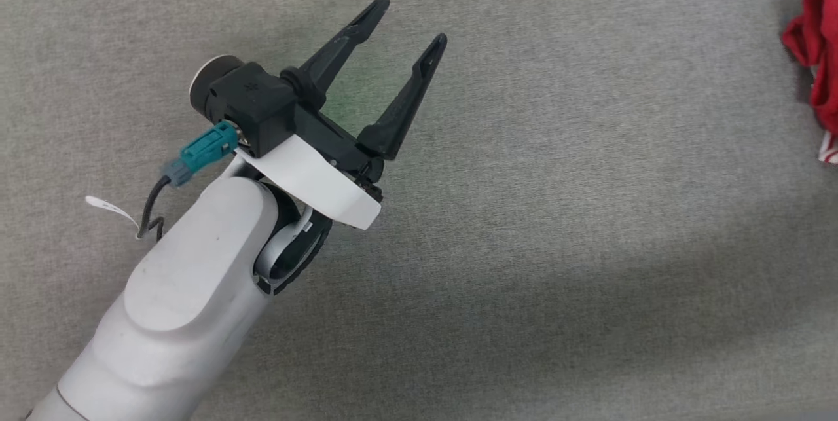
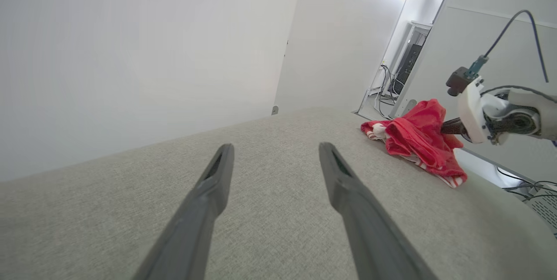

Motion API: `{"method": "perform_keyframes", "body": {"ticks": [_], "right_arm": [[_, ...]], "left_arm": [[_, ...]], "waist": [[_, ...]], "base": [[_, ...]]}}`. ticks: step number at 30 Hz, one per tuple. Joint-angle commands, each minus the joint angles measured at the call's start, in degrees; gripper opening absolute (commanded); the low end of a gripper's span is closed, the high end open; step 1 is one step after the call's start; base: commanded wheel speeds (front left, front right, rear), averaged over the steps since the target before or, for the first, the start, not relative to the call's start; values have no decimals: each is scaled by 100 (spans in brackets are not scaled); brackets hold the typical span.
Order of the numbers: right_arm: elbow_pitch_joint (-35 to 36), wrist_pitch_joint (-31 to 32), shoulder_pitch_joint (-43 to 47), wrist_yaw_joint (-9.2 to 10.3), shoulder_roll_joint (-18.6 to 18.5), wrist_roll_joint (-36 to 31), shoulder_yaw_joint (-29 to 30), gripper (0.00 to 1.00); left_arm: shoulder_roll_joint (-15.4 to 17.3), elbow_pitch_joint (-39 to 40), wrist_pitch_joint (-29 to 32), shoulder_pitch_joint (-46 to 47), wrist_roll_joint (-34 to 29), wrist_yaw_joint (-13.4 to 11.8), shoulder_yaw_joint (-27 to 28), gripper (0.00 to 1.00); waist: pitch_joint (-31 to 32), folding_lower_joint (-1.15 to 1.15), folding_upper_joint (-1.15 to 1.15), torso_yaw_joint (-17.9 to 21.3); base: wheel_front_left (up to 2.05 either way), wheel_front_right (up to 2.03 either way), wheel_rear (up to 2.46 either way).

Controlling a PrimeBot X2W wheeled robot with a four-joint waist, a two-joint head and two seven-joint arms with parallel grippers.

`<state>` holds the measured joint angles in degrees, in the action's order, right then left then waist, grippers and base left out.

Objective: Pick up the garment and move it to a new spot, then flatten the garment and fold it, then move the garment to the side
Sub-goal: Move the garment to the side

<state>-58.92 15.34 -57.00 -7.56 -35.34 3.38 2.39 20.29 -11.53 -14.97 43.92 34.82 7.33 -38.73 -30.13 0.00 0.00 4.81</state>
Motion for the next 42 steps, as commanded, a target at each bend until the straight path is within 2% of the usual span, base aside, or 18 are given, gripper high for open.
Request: {"method": "perform_keyframes", "body": {"ticks": [1,3,4,5,6,7,15,27,30,33,42], "right_arm": [[-84,-119,-118,15,52,-67,85,21],[-149,-249,-188,15,81,-128,97,46],[-194,-283,-231,15,63,-140,125,75],[-194,-283,-231,15,63,-140,125,75],[-236,-302,-260,15,59,-158,121,97],[-266,-345,-293,15,70,-153,108,100],[-334,-702,-498,15,119,-10,-1,100],[40,-1302,-174,15,390,872,-535,100],[238,-1420,11,15,480,1172,-689,100],[741,-1643,572,15,582,1741,-1017,100],[1704,-2106,1810,15,608,2266,-1269,100]], "left_arm": [[23,10,-26,72,31,19,42,100],[41,19,-26,43,54,19,107,100],[55,32,-26,25,61,19,133,100],[55,32,-26,25,61,19,133,100],[65,38,-26,6,69,19,162,100],[63,54,-26,-25,93,19,213,100],[141,152,-26,-345,162,15,739,100],[317,286,-26,-1246,15,15,1926,100],[320,337,-26,-1517,-37,15,2185,100],[331,462,-26,-2104,-181,14,2664,100],[281,567,-26,-3173,-299,14,3307,100]], "waist": [[-31,0,0,-49],[-38,0,0,-64],[-42,0,0,-68],[-42,0,0,-68],[-42,0,0,-72],[-37,0,0,-74],[155,0,0,-52],[810,0,0,-122],[998,0,0,-170],[1401,0,0,-264],[2116,0,0,-404]], "base": [[0,0,0],[0,0,0],[0,0,0],[0,0,0],[0,0,0],[0,0,0],[0,0,0],[0,0,0],[0,0,0],[0,0,0],[0,0,0]]}}
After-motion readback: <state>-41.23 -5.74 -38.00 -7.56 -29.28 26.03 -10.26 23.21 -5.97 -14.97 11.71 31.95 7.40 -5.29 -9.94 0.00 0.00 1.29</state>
